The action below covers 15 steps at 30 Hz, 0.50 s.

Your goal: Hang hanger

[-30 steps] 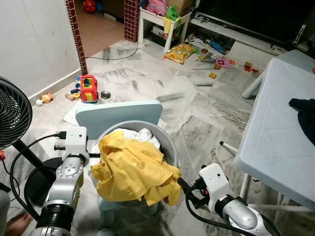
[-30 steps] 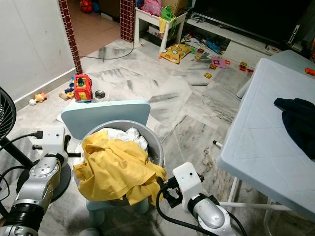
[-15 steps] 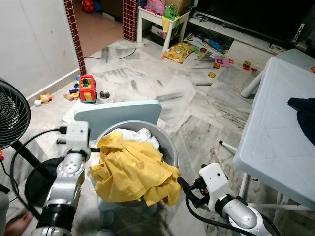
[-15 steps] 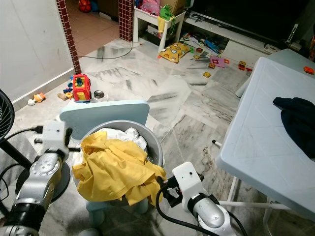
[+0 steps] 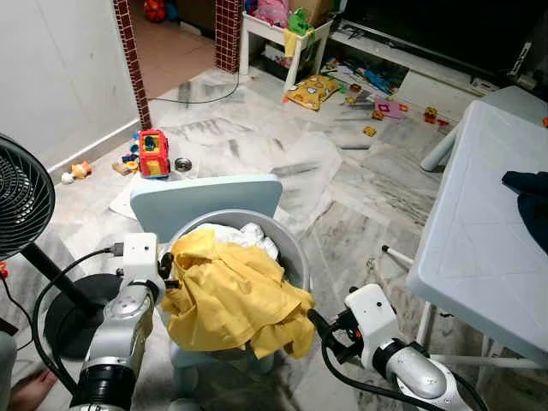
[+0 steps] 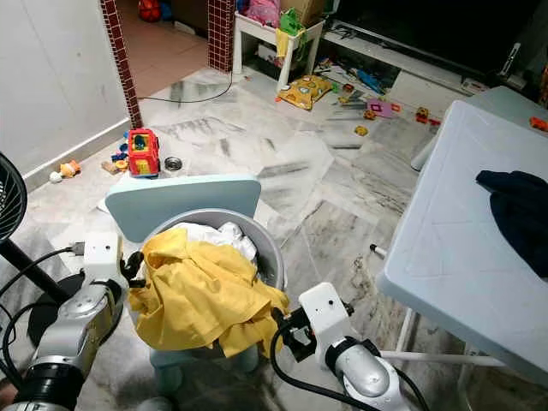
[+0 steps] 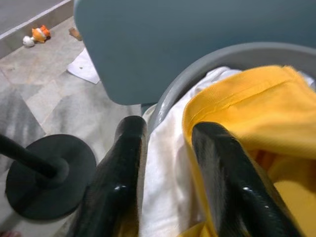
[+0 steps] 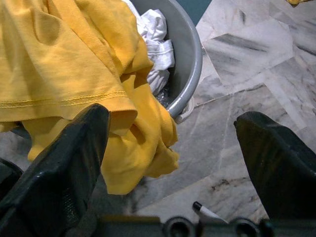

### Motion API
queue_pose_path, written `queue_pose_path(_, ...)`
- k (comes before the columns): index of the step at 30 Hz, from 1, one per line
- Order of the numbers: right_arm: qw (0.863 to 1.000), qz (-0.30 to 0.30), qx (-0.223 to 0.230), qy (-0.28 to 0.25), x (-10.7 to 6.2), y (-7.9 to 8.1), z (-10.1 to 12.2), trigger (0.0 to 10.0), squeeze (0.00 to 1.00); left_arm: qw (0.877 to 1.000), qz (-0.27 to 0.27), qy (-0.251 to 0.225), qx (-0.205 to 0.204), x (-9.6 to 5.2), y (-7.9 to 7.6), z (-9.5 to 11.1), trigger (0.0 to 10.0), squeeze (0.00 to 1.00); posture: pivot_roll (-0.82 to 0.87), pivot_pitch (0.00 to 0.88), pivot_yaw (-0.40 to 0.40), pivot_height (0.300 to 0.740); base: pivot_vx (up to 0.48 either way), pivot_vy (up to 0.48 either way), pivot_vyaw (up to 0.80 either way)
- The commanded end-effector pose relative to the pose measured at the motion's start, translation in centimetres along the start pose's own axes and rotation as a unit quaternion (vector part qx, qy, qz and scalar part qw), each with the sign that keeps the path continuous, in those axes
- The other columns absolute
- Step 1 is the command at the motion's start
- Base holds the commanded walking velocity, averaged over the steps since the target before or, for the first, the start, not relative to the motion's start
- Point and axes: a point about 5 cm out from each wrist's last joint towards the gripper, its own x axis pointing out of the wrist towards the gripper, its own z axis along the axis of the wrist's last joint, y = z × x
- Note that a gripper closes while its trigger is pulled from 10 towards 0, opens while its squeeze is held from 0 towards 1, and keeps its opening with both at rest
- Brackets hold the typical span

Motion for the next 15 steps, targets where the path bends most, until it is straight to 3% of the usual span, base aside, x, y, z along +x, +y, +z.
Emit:
queue_pose_path(1,1.0,-0.008,-0.002,0.008,-0.2,-0.3,-0.3,10.0,0.0,1.0,-0.013,0.008,-0.005,0.1,-0.7,0.0,10.0,1.0,0.07,0.106,-0.147,0.74,0.0,0.0,0.0)
queue_pose_path(7,1.0,-0.01,-0.001,0.008,-0.3,-0.3,-0.3,10.0,0.0,1.0,-0.02,0.003,-0.01,0.0,-0.9,0.1,10.0,1.0,0.07,0.107,-0.147,0.74,0.0,0.0,0.0)
queue_pose_path(13,1.0,-0.008,-0.003,0.008,-0.2,-0.4,-0.3,10.0,0.0,0.997,-0.041,0.057,-0.016,0.2,-1.6,-1.3,10.0,1.0,0.07,0.108,-0.15,0.74,0.0,0.0,0.0)
queue_pose_path(14,1.0,-0.007,-0.003,0.007,-0.1,-0.4,-0.3,10.0,0.0,0.996,-0.046,0.07,-0.027,0.3,-1.9,-1.6,8.6,0.18,0.07,0.107,-0.151,0.74,0.0,0.0,0.0)
queue_pose_path(15,1.0,-0.007,-0.003,0.007,-0.1,-0.4,-0.2,10.0,0.0,0.995,-0.05,0.078,-0.036,0.4,-2.1,-1.8,7.5,0.0,0.07,0.107,-0.151,0.74,0.0,0.0,0.0)
